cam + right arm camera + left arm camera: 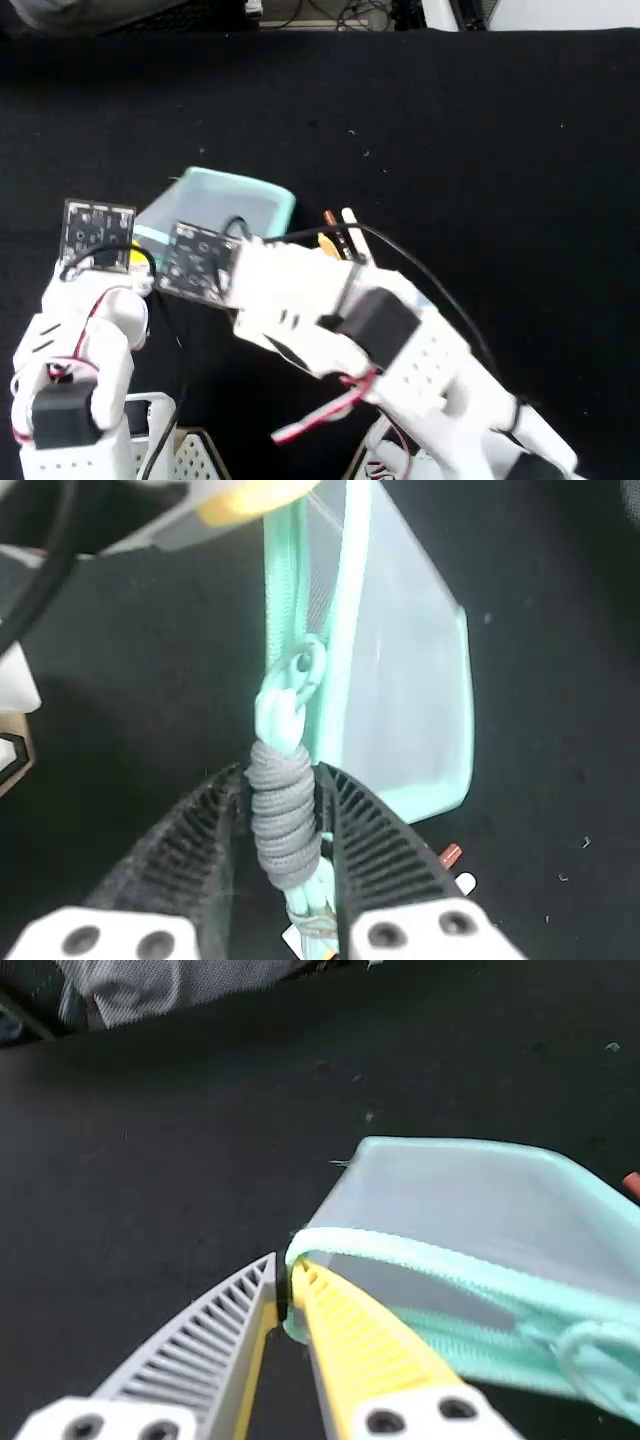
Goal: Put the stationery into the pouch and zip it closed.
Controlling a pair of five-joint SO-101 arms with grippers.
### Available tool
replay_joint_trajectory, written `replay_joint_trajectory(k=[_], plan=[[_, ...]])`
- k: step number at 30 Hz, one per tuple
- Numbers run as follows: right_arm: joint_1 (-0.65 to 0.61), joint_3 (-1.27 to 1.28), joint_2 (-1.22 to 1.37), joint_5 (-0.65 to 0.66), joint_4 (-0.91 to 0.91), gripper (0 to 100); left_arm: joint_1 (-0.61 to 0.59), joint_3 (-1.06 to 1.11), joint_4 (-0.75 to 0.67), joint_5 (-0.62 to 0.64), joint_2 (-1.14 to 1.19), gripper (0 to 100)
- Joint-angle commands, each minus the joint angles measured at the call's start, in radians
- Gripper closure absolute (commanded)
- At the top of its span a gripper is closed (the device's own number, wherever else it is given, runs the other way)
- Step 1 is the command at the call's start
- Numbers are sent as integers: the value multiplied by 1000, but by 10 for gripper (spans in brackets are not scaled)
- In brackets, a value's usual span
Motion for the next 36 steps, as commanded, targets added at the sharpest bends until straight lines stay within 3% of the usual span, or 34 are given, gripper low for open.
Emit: replay_joint_trajectory(k=[1, 17, 36], plan=[[34, -28, -74, -5, 38, 987, -4, -8, -25, -5, 3, 969], [531, 96, -82, -12, -196, 987, -12, -8, -25, -5, -2, 970], [641, 174, -82, -44, -279, 987, -13, -8, -25, -5, -5, 970]])
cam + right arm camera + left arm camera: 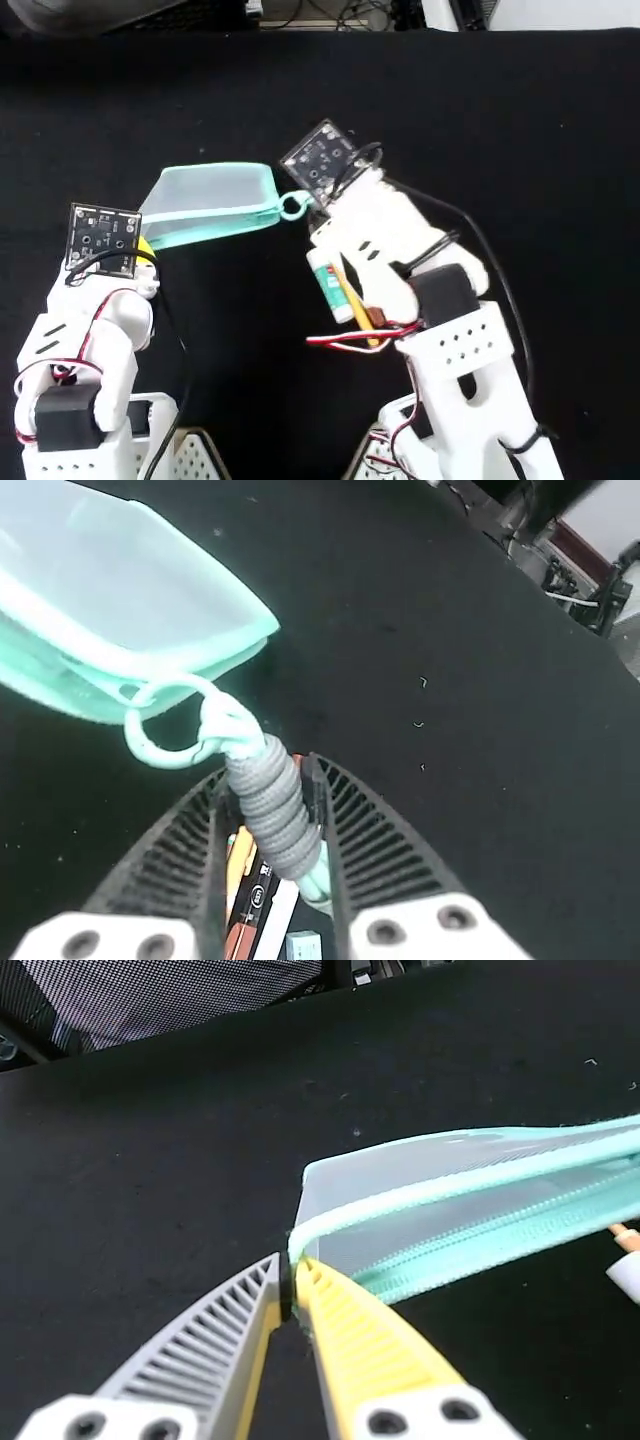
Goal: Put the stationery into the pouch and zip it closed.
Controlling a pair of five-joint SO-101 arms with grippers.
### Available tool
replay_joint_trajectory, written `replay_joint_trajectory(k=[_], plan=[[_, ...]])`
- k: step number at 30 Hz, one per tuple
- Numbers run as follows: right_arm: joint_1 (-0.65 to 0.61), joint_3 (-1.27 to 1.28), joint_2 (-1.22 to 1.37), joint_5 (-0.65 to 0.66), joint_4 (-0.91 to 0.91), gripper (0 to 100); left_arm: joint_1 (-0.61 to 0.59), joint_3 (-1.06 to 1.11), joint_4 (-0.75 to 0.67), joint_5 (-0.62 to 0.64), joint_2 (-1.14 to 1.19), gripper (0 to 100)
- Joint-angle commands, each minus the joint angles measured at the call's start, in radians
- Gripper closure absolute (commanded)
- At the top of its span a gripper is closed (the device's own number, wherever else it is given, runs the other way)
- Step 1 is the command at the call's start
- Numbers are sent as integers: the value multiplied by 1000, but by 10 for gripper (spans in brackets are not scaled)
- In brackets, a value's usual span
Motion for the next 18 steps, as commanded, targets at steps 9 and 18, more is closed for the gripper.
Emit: replay_joint_trajectory(k=[9, 18], plan=[[97, 16, -27, -11, -23, 987, -18, -7, -15, -8, -5, 970], [120, 18, -28, 11, 25, 987, -18, -7, -15, -8, -5, 970]])
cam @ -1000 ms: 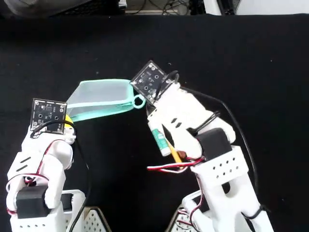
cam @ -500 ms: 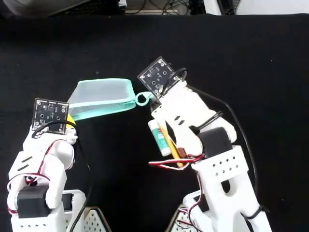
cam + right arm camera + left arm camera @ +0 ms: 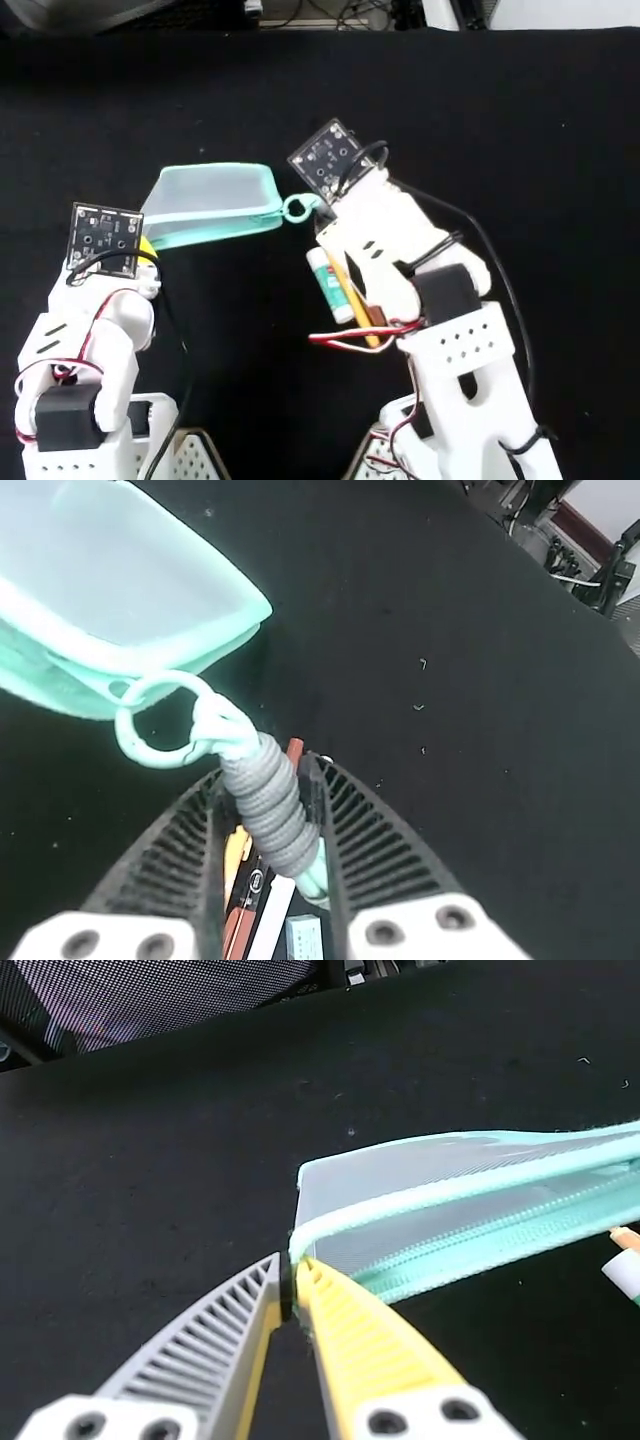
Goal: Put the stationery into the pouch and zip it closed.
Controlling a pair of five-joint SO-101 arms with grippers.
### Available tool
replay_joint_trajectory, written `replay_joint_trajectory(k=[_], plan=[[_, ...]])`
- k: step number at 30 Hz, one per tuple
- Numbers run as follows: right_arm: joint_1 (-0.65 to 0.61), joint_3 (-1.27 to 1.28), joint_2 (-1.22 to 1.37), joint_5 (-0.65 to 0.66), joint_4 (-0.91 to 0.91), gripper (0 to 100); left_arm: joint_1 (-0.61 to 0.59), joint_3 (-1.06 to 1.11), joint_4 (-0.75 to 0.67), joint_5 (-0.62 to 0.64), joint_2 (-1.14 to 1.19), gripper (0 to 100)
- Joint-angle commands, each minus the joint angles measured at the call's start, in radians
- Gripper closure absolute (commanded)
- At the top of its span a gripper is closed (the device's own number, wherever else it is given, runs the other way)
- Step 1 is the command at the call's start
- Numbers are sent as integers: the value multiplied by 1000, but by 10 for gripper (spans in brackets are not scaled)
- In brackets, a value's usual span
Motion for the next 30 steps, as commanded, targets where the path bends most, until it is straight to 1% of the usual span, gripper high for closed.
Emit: replay_joint_trajectory(k=[1, 5, 8, 10, 12, 14, 16, 22, 25, 28, 29, 30], plan=[[98, -4, -30, 8, 12, 987, -19, -7, -15, -8, -5, 970], [95, 7, -74, 6, 21, 987, -19, -7, -15, -8, -5, 970], [17, 13, -150, 0, 92, 979, -18, -7, -15, -8, -5, 970], [-69, 10, -216, -2, 181, 923, -18, -7, -15, -6, -5, 970], [-141, 10, -291, -3, 249, 828, -18, -7, -15, -6, -5, 970], [-186, 15, -367, -3, 293, 738, -18, -7, -15, -6, -5, 970], [-206, 12, -427, -3, 331, 698, -18, -7, -15, -6, -3, 970], [-204, 22, -550, -3, 413, 769, -18, -7, -15, -6, -5, 970], [-204, 99, -552, -3, 405, 846, -18, -12, -15, -6, -5, 970], [-172, 251, -549, -3, 313, 964, -19, -18, -14, -6, -6, 970], [-138, 300, -541, -3, 264, 985, -19, -18, -14, -6, -6, 970], [-101, 351, -526, -3, 212, 980, -19, -19, -11, -6, -6, 970]])
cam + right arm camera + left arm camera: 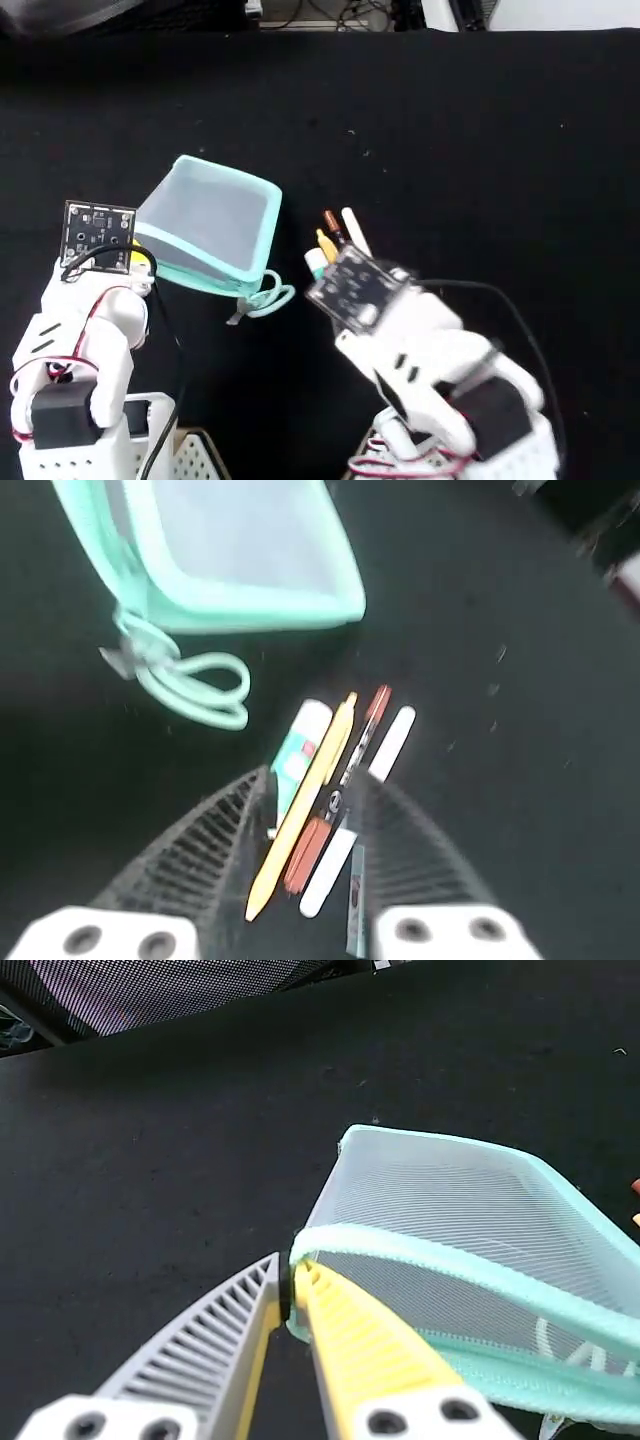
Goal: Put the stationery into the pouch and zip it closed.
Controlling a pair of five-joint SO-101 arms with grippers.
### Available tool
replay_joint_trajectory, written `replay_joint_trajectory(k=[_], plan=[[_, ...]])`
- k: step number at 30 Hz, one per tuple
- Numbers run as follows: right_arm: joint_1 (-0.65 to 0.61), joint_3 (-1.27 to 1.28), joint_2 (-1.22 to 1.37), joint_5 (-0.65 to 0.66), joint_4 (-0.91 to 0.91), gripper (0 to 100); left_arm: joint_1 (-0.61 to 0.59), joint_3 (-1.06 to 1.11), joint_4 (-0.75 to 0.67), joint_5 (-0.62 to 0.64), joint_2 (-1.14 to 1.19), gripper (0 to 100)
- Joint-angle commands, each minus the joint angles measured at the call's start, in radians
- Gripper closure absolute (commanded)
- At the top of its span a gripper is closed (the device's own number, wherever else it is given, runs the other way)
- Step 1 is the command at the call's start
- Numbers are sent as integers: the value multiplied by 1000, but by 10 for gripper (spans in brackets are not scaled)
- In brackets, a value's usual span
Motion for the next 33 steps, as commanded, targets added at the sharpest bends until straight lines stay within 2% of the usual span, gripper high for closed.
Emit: replay_joint_trajectory(k=[1, 4, 6, 11, 19, 25, 29, 33], plan=[[110, 154, 44, 0, -176, 960, -13, -27, -8, -2, -8, 970], [196, 255, 162, -2, -333, 858, -67, -99, 26, -2, 0, 970], [192, 266, 262, -3, -371, 805, -94, -165, 64, -3, 3, 970], [123, 186, 438, -37, -402, 833, -104, -294, 123, -3, 64, 970], [98, 116, 610, -64, -500, 832, -101, -545, 229, 34, 466, 970], [94, 107, 736, -100, -598, 828, -99, -539, 224, 46, 574, 970], [68, 91, 825, -106, -612, 774, -99, -495, 221, 41, 574, 970], [52, 82, 908, -106, -654, 799, -99, -458, 221, 41, 574, 970]])
